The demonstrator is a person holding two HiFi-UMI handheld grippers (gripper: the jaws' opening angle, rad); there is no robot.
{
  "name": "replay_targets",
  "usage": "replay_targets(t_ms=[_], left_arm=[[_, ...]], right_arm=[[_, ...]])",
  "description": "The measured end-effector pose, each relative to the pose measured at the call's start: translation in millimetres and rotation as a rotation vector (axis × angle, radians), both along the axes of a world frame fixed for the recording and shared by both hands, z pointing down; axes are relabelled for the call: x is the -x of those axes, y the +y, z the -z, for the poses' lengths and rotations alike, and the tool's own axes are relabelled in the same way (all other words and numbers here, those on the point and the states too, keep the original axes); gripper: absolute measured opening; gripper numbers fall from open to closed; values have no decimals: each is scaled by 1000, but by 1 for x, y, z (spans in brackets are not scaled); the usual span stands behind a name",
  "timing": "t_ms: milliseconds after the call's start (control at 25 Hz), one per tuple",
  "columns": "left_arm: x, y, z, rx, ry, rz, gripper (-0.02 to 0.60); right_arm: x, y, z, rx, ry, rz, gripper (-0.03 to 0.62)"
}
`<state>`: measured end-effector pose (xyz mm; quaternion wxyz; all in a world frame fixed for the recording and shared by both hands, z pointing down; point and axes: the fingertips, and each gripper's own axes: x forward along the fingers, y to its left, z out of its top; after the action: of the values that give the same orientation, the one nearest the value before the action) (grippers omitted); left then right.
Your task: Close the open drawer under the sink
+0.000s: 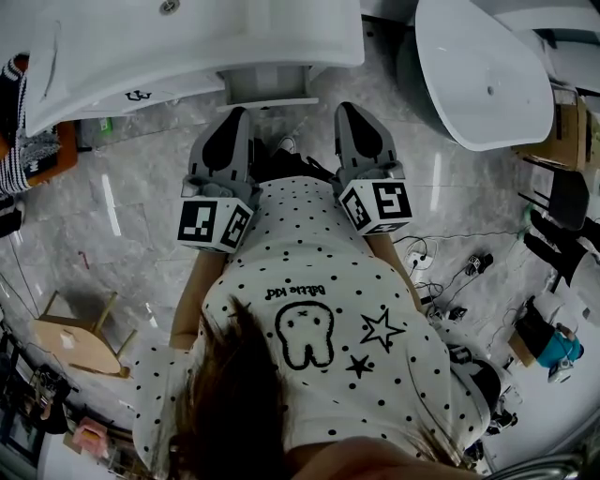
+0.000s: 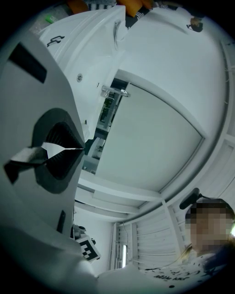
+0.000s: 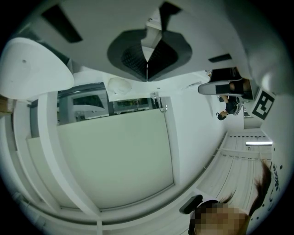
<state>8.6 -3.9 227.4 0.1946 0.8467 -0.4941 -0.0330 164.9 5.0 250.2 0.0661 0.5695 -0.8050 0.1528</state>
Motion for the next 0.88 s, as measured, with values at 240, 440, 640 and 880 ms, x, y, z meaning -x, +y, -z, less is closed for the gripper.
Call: replay_targets(t_ms=[240,440,640,880], left_arm=[[-5,2,0,-6,-4,-1,14],[-4,3,0,-14,-11,7,14],[-3,3,-1,-10,-13,10,15],[12,-6,-3,-16,-56,55,15]], right_arm=[[-4,1,1,-5,0,2,14],[-4,0,0,-13,-4,5,14],[-3,-1,0,-18,-13,7,14],[-2,-2,3,-25,-11,13,14]])
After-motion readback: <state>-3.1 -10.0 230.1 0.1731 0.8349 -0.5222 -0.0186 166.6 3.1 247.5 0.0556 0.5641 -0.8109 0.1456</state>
